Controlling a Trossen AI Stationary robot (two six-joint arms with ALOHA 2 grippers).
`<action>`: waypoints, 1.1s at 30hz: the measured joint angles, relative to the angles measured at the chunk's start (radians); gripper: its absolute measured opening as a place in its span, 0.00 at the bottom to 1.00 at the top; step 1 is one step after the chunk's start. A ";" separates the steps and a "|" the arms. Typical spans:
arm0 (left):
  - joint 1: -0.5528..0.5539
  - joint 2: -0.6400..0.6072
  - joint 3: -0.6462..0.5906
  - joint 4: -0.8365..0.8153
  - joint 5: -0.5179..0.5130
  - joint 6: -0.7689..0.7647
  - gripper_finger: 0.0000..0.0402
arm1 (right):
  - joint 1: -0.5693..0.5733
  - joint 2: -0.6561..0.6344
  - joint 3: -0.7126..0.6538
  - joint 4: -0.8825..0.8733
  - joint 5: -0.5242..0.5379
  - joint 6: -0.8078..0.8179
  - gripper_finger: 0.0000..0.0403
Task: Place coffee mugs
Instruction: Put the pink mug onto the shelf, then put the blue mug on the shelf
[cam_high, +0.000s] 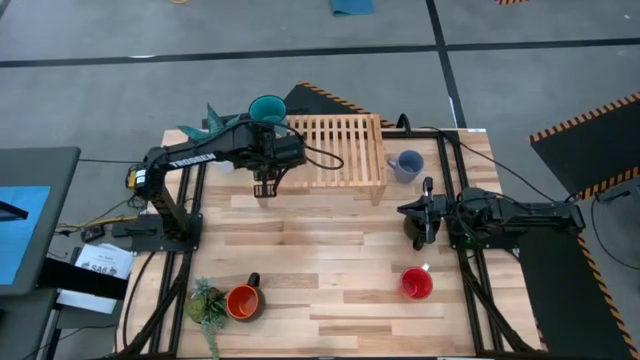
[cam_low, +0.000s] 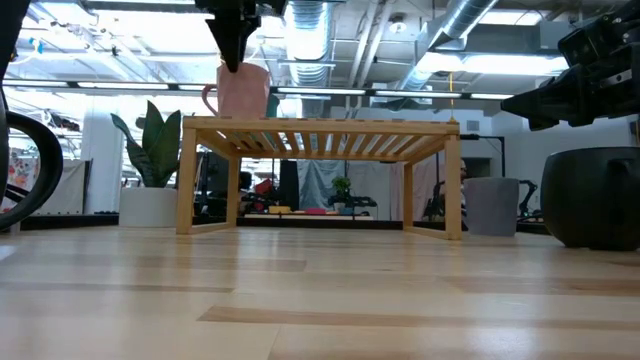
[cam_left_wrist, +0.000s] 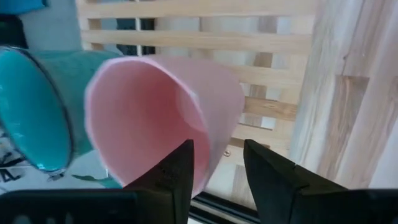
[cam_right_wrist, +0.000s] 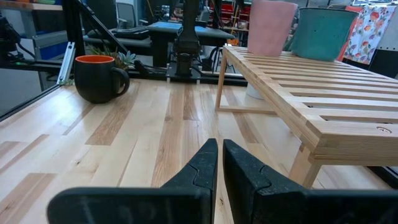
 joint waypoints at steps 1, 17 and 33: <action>0.000 0.000 0.011 -0.001 -0.005 0.002 0.31 | 0.000 0.000 0.000 0.000 0.000 0.000 0.13; -0.027 -0.099 0.207 0.124 -0.003 -0.139 0.31 | 0.000 0.000 0.000 0.000 0.000 0.000 0.13; -0.302 -0.859 -0.955 1.274 -0.008 0.037 0.31 | 0.000 0.000 0.000 0.000 0.000 0.000 0.13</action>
